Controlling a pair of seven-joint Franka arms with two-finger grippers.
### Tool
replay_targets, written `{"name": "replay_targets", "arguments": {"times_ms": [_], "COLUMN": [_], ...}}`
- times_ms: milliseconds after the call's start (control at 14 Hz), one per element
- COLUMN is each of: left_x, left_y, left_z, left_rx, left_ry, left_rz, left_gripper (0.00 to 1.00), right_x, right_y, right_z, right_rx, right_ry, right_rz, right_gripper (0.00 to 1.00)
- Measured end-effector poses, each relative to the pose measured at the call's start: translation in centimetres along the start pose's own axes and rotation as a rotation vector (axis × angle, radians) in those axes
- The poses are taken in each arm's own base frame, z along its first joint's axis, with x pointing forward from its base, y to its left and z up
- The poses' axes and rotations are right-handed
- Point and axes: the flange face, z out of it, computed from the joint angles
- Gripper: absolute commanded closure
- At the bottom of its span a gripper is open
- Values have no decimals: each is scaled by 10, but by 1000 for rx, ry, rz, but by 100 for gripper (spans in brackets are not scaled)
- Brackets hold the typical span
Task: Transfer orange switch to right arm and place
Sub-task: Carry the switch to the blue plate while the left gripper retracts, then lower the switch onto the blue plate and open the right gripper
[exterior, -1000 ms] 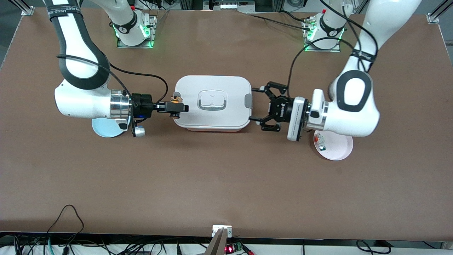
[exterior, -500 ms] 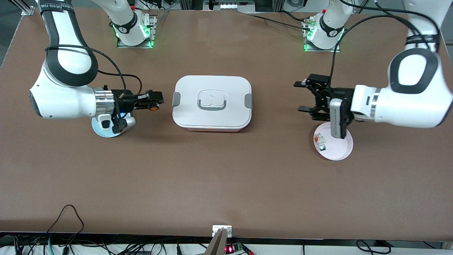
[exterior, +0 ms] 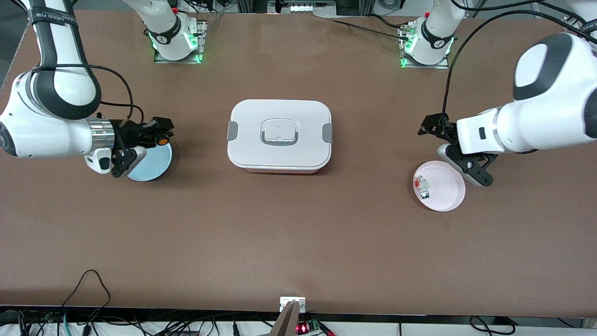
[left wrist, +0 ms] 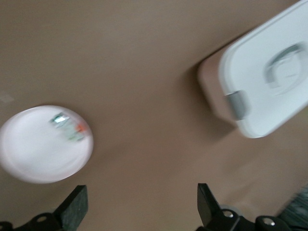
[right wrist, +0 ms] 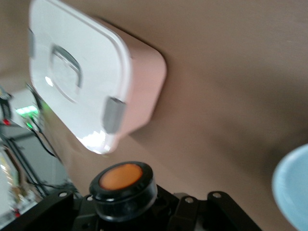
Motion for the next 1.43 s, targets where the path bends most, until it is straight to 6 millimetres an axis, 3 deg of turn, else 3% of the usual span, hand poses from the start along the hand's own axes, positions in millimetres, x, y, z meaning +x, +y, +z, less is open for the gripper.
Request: {"name": "replay_targets", "arguments": {"times_ms": [214,429,929,1071,1357,1429], "left_x": [-5,-12,-41,-51,-64,-72], "left_y": [13,15,15,1,-46,-57], "left_z": [7,-9,-42,-49,-59,-62], "left_rx": [191,210,211,177,167,191], "left_ry": [-147,-176,-209,-194,-65,-15], "left_rz": [-2,-22,-181,-222,-309,-338], "left_gripper": [0,0,0,0,0,0], "right_x": [-24,-41,-63,-67,-72,-71], "right_y": [40,78,135,145,162,165], "right_z": [0,9,61,74,100,104], "right_rx": [-51,-123,-324,-399,-494,-504], "right_ry": [-47,-74,-53,-44,-48,-51], "right_rz": [-77,-185,-568,-680,-794,-809], "right_gripper": [92,92,93,93,91,82]}}
